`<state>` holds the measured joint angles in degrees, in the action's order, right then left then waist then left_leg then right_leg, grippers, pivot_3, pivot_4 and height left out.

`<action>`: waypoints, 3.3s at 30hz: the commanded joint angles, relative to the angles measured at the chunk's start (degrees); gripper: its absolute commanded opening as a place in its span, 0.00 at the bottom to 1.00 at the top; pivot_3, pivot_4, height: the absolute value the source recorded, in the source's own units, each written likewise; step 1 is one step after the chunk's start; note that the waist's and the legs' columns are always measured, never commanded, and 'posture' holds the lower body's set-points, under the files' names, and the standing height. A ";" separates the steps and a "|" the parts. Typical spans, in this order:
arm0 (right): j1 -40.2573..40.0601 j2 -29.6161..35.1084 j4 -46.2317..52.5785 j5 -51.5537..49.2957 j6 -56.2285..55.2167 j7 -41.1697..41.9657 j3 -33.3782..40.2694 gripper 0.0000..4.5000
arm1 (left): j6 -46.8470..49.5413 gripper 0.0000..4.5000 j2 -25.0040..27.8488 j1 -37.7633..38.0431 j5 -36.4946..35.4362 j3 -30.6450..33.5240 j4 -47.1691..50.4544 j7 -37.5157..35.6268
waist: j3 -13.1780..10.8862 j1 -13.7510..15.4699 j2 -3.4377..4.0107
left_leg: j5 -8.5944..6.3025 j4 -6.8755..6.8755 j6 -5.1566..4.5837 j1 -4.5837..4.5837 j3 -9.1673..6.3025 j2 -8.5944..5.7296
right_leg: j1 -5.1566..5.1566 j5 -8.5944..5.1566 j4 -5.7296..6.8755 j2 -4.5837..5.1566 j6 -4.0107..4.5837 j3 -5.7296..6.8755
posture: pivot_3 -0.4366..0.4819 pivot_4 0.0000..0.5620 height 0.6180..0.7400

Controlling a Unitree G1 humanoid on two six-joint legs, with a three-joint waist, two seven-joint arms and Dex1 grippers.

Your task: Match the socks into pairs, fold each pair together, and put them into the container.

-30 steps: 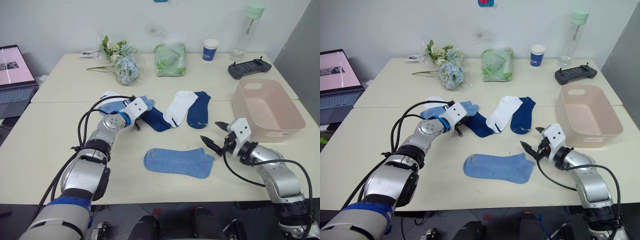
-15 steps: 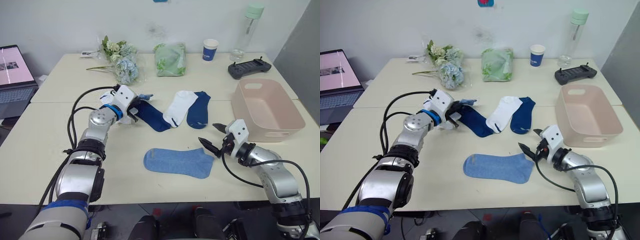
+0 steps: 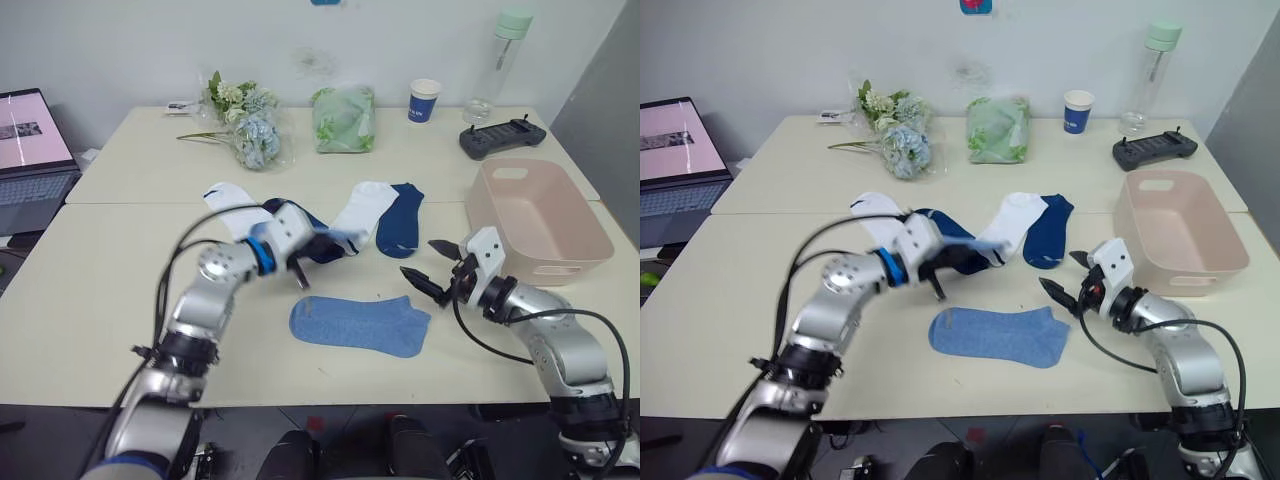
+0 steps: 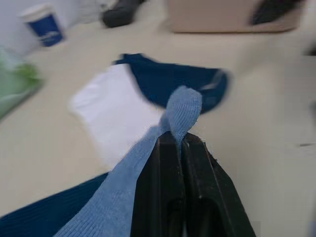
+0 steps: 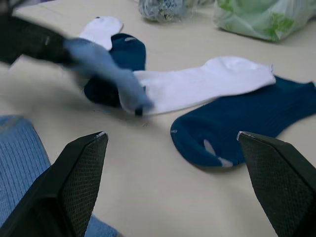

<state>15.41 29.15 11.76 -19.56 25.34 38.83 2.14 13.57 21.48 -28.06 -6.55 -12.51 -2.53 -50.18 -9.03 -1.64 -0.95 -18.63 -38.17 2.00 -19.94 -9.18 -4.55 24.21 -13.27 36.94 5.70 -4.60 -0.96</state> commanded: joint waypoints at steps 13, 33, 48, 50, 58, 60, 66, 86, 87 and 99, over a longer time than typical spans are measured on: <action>1.21 1.66 2.41 0.11 3.36 0.61 -0.51 1.00 | 15.43 0.45 2.01 2.27 -7.47 0.24 10.78 -3.21 | 0.01 -0.04 0.01 | 0.00 0.04 0.00 0.03 0.06 0.05 | -0.02 0.00 -0.05 -0.06 0.00 -0.04 | 0.48 0.27 1.00; 5.68 -0.53 -1.55 2.01 15.71 -0.59 -8.72 1.00 | 4.25 0.87 8.05 3.95 -5.98 17.03 -11.31 8.60 | 0.01 0.32 0.02 | 0.00 0.06 0.02 0.00 0.00 0.03 | 0.00 0.00 -0.11 -0.01 0.02 0.02 | 0.48 0.27 1.00; 6.71 -0.23 -2.93 2.70 16.25 0.53 -10.11 0.19 | 2.93 0.48 5.92 0.77 -5.00 14.55 -15.94 7.27 | 0.01 0.00 0.02 | 0.00 0.06 0.02 0.01 0.01 0.05 | 0.03 0.00 -0.06 -0.01 0.02 0.02 | 0.48 0.27 1.00; 6.65 -0.25 -2.81 2.50 16.48 0.57 -9.90 0.03 | 2.75 0.34 6.27 0.73 -4.62 14.23 -16.20 6.95 | 0.01 0.01 0.02 | 0.00 0.06 0.02 0.01 0.01 0.04 | 0.03 0.00 -0.07 -0.01 0.02 0.02 | 0.48 0.27 1.00; 7.35 -0.36 -3.08 1.26 16.88 1.04 -8.54 0.00 | 3.26 0.01 6.08 1.10 -5.54 15.01 -15.23 6.65 | 0.01 0.00 0.02 | 0.00 0.05 0.02 0.01 0.01 0.05 | 0.03 0.00 -0.07 -0.01 0.02 0.02 | 0.48 0.27 1.00; 7.45 -0.35 -3.02 0.81 17.13 1.35 -7.92 0.00 | 3.87 0.01 6.02 1.27 -5.97 15.42 -14.69 6.90 | 0.01 0.00 0.02 | 0.00 0.06 0.02 0.01 0.01 0.05 | 0.03 0.00 -0.07 -0.01 0.02 0.02 | 0.48 0.27 1.00; 8.49 -0.23 -2.94 -1.41 19.41 1.79 -5.86 0.00 | 9.21 0.01 6.62 3.43 -9.41 17.63 -10.33 6.90 | 0.01 -0.12 0.02 | -0.01 0.06 0.02 0.02 0.02 0.06 | 0.03 0.00 -0.06 -0.01 0.02 0.00 | 0.48 0.27 1.00; 12.85 6.29 2.16 -13.45 33.10 6.14 2.38 0.00 | 25.17 0.01 8.07 9.82 -22.31 22.16 14.23 8.77 | 0.00 -0.06 0.02 | -0.01 0.08 0.02 0.00 0.03 0.08 | 0.03 0.00 -0.09 -0.02 0.02 0.00 | 0.48 0.27 1.00; 12.84 7.26 2.73 -14.51 34.07 6.68 2.84 0.00 | 26.99 0.01 8.32 10.77 -24.10 22.65 16.32 8.84 | 0.00 -0.06 0.02 | -0.01 0.11 0.02 -0.01 0.02 0.08 | 0.02 0.00 -0.12 -0.01 0.02 0.00 | 0.48 0.27 1.00; 6.37 13.95 11.68 -28.98 43.73 10.54 9.22 0.00 | 39.49 0.01 8.30 24.37 -37.42 26.28 33.44 14.78 | -0.01 0.38 0.01 | -0.02 0.11 0.00 -0.02 0.03 0.09 | -0.03 0.00 -0.17 -0.02 0.02 0.02 | 0.48 0.27 1.00</action>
<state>22.31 42.36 21.33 -46.63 68.65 48.72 9.52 52.63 29.74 -4.02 -41.77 12.19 27.62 -36.28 -9.04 -1.27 -0.95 -18.66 -38.07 2.00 -19.94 -9.14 -4.45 24.15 -13.28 36.78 5.67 -4.59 -0.95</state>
